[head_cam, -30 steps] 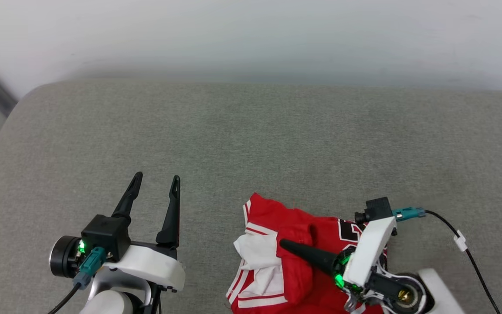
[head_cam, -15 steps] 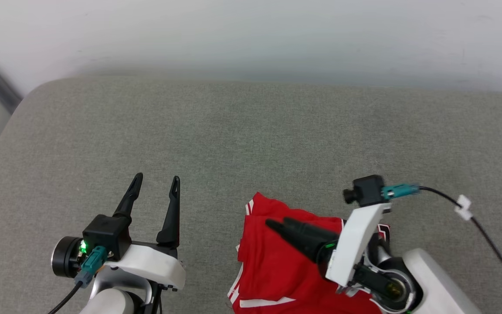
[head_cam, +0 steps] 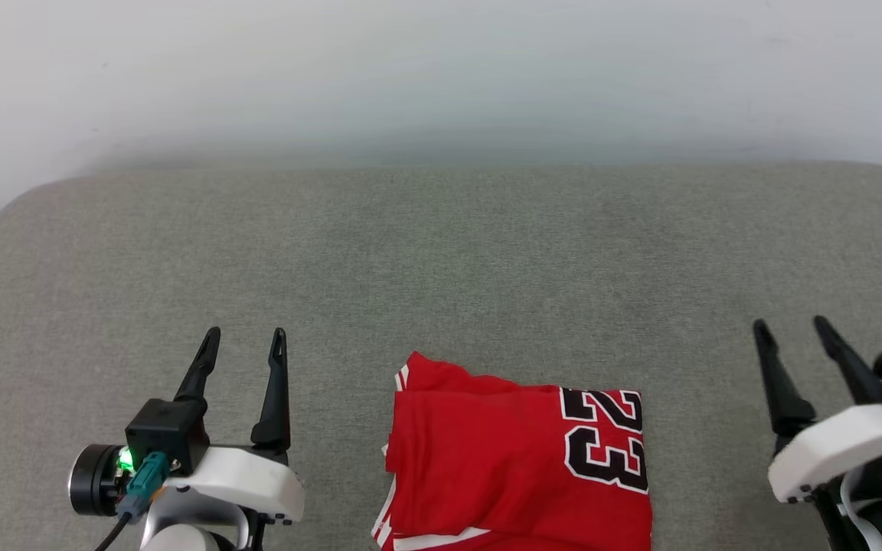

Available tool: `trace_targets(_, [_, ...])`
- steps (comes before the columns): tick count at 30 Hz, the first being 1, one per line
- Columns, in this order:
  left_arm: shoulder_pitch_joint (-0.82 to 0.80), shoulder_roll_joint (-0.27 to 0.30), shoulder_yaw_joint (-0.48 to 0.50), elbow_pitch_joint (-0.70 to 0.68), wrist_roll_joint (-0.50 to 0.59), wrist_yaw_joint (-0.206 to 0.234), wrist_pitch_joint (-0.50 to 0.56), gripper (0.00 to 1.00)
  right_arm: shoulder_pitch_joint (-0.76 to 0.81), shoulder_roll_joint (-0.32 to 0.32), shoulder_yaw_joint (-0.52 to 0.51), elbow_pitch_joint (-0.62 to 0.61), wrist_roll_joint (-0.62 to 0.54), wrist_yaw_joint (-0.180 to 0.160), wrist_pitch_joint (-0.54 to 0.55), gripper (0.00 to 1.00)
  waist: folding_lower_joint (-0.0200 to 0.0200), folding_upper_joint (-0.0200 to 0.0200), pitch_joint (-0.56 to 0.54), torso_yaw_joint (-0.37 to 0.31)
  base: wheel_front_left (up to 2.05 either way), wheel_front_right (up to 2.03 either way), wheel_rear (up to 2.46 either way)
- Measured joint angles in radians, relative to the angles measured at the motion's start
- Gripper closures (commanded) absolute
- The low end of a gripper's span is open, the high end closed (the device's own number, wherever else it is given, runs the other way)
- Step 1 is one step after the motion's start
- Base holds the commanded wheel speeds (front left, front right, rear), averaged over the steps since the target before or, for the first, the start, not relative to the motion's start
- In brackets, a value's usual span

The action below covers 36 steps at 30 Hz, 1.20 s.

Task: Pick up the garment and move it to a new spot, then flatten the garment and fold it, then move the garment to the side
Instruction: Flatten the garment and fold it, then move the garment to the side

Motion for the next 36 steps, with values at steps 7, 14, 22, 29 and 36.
trace_targets(7, [0.027, 0.006, 0.003, 0.031, 0.008, 0.0, -0.013, 0.0, 0.111, 0.058, -0.05, -0.161, -0.089, 0.0, -0.087, 0.0, 0.0, 0.0, -0.022, -0.025, 0.0, 0.0, 0.0])
trace_targets(14, [0.06, -0.004, 0.001, 0.08, 0.017, -0.009, -0.025, 0.0, 0.187, 0.087, -0.017, -0.204, -0.112, 0.0, -0.101, 0.0, 0.0, 0.0, -0.055, -0.036, 0.0, 0.0, 0.0])
trace_targets(22, [0.089, -0.038, 0.012, 0.103, 0.017, -0.029, -0.03, 0.0, 0.215, 0.1, 0.015, -0.226, -0.124, 0.0, -0.081, 0.0, -0.0001, 0.0, -0.08, -0.036, 0.0, 0.0, 0.0])
trace_targets(29, [0.09, -0.052, 0.024, 0.116, 0.029, -0.053, -0.03, 0.0, 0.217, 0.103, 0.016, -0.235, -0.129, 0.0, -0.069, 0.0, -0.0001, 0.0, -0.084, -0.028, 0.0, 0.0, 0.0])
trace_targets(36, [0.093, -0.071, 0.069, 0.105, 0.044, -0.056, -0.03, 0.0, 0.22, 0.107, 0.005, -0.229, -0.087, 0.0, -0.037, 0.0, -0.0001, 0.0, -0.084, -0.031, 0.0, 0.0, 0.0])
